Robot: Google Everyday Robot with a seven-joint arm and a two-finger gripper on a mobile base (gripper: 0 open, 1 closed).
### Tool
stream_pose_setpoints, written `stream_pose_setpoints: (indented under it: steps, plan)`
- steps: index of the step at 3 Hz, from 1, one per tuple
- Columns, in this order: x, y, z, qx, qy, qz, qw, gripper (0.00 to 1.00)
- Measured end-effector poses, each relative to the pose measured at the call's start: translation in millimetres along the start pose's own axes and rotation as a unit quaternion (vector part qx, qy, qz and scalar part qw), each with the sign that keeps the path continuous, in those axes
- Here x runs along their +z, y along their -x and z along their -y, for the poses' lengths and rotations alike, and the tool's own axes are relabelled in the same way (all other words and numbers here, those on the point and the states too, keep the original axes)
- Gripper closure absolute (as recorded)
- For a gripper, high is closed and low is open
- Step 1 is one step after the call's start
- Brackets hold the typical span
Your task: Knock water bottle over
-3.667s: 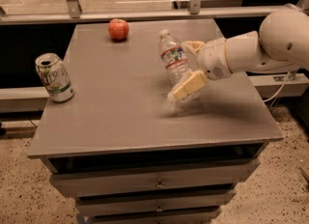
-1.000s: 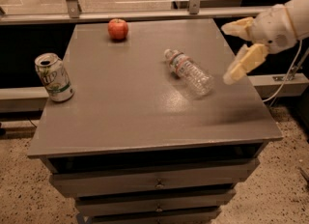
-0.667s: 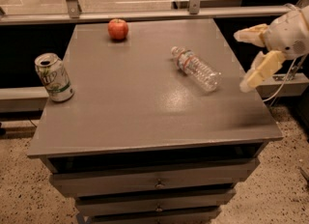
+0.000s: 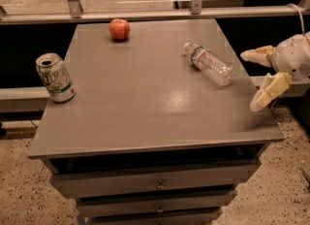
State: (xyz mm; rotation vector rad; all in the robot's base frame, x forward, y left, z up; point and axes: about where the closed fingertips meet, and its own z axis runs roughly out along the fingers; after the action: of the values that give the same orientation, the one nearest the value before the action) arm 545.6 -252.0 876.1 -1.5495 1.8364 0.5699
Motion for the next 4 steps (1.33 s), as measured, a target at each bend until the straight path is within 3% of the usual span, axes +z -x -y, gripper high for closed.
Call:
stream_pose_setpoints:
  steps: [2, 4]
  plan:
    - [36.7, -19.4, 14.8, -0.007, 0.003, 0.007, 0.9999, 0.00]
    - [34.4, -16.9, 25.6, -0.015, -0.008, 0.005, 0.9998, 0.00]
